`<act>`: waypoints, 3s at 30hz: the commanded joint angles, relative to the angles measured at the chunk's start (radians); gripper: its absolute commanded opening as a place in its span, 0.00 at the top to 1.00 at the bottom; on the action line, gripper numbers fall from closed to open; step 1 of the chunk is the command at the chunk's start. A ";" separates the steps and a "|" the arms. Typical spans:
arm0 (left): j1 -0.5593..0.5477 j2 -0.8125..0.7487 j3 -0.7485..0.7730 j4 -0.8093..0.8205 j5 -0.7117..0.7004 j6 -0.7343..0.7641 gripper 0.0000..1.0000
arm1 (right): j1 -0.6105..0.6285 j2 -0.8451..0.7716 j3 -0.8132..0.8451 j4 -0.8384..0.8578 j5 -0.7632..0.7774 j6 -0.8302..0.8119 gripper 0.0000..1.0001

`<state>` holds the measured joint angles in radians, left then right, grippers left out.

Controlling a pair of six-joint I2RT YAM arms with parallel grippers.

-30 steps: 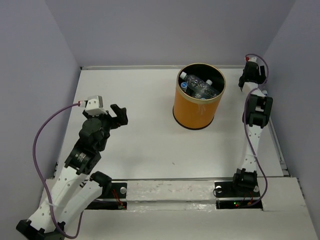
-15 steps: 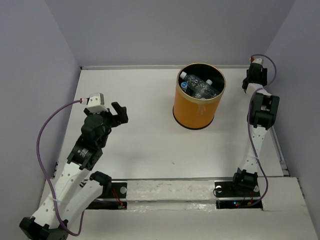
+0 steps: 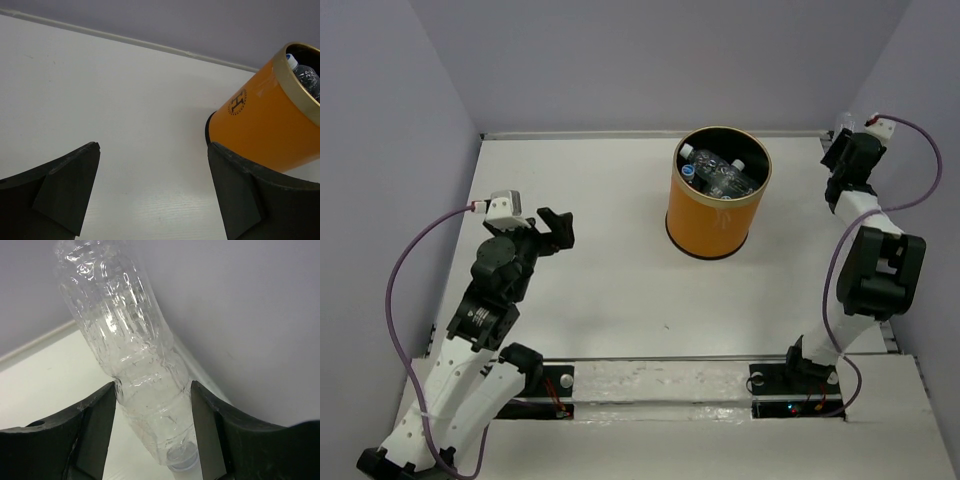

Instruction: Put the plastic bottles in the bin

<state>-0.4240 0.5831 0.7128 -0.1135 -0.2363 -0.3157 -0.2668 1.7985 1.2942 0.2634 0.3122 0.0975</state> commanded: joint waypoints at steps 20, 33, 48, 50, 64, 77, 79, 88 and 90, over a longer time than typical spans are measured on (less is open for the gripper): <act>-0.001 -0.042 0.007 0.029 0.018 0.001 0.02 | 0.305 -0.802 -0.320 0.178 -0.403 0.436 0.78; -0.001 -0.040 0.007 0.040 0.035 0.012 0.02 | 0.480 -0.426 -0.168 0.240 -0.528 0.122 0.79; -0.001 -0.038 0.002 0.046 0.043 0.024 0.03 | 0.480 -0.389 -0.360 0.402 -0.435 -0.173 0.82; -0.001 -0.040 0.002 0.046 0.035 0.024 0.03 | 0.480 -0.404 -0.389 0.424 -0.450 -0.134 0.78; -0.001 -0.057 0.007 0.040 -0.020 0.024 0.03 | 0.480 -0.586 -0.457 0.430 -0.525 0.033 0.02; 0.001 -0.169 -0.007 0.092 0.048 0.038 0.01 | 0.480 -1.043 -0.478 0.108 -0.510 0.311 0.00; 0.001 -0.190 -0.001 0.103 0.067 0.027 0.01 | 0.480 -1.120 -0.414 -0.077 -0.440 0.306 0.00; -0.001 -0.215 0.099 0.183 0.212 -0.048 0.01 | 0.480 -1.548 -0.452 -0.262 -0.219 0.275 0.00; -0.001 -0.213 0.097 0.175 0.212 -0.040 0.01 | 0.480 -1.580 -0.478 -0.295 -0.196 0.265 0.00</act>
<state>-0.4240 0.3653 0.7673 -0.0029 -0.0860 -0.3458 0.2108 0.2405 0.8623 0.1024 0.0158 0.3843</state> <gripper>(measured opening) 0.989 0.994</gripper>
